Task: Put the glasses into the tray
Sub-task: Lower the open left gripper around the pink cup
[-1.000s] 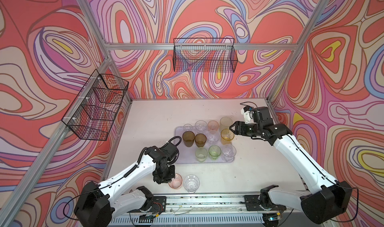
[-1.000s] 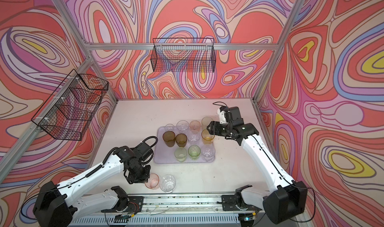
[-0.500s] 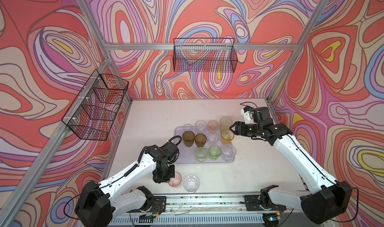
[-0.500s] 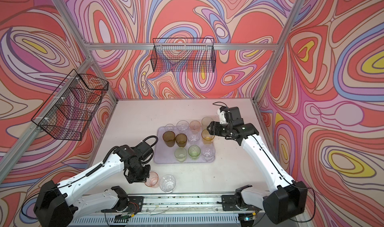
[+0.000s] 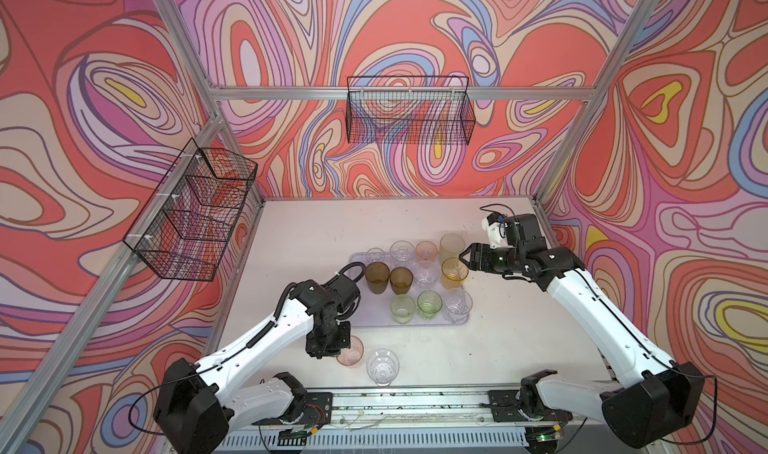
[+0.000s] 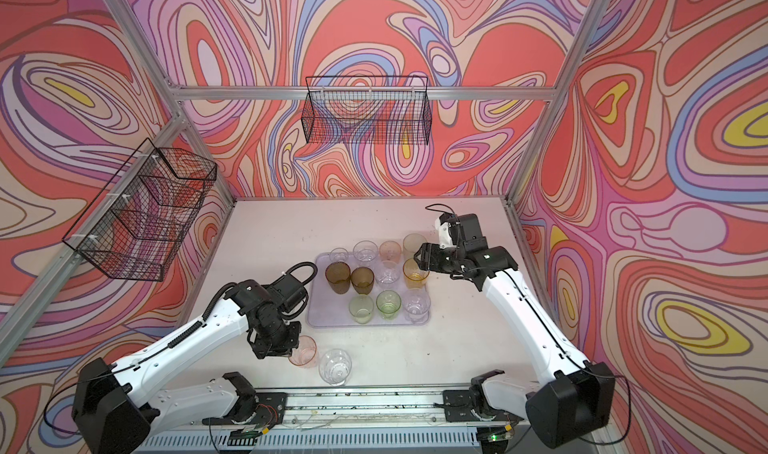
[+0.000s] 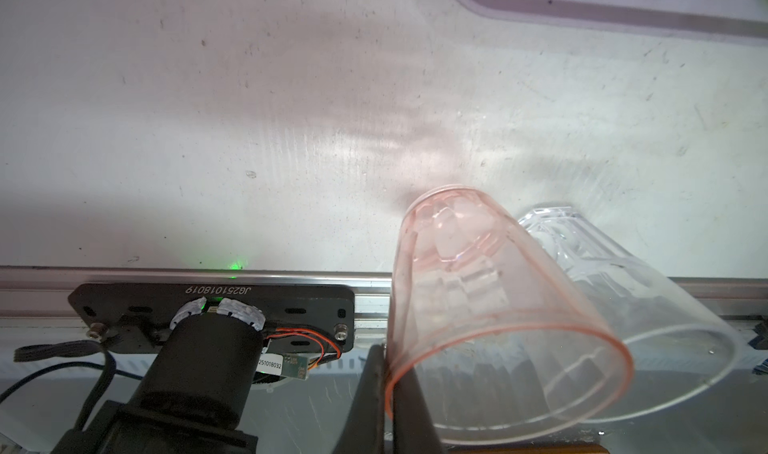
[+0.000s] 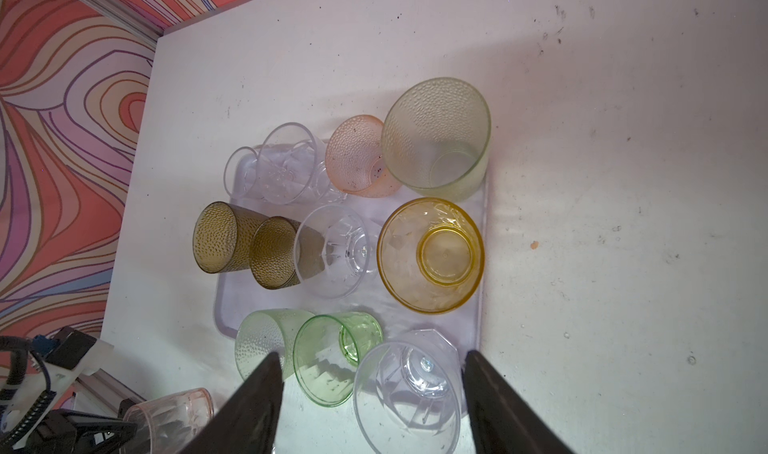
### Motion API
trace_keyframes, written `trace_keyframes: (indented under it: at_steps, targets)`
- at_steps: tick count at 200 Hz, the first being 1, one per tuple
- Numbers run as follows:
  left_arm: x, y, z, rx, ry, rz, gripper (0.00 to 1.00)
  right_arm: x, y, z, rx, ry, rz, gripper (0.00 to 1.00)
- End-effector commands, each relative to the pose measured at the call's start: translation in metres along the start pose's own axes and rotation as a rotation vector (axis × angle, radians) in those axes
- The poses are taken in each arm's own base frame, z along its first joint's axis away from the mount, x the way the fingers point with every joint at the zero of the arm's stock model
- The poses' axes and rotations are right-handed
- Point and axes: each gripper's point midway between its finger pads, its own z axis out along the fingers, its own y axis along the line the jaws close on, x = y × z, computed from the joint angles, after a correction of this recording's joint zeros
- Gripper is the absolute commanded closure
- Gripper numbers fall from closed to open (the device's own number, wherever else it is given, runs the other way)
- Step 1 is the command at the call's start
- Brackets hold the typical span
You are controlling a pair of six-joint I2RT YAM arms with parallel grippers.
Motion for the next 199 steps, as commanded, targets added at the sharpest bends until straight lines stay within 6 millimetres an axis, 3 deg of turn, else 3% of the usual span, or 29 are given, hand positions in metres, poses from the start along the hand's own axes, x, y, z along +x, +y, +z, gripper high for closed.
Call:
trace_keyframes:
  at_steps: [1,114,199]
  targets:
    - [0.001,0.007,-0.009,-0.049,0.004,0.023,1.0,-0.008,0.002,-0.012,0.009,-0.037,-0.017,0.3]
    - [-0.036,0.002,-0.049,-0.086,-0.086,0.088,1.0,-0.006,0.009,-0.019,-0.025,-0.036,-0.022,0.3]
    - [-0.061,-0.007,-0.065,-0.105,-0.096,0.13,1.0,-0.005,0.007,-0.02,-0.017,-0.035,-0.029,0.3]
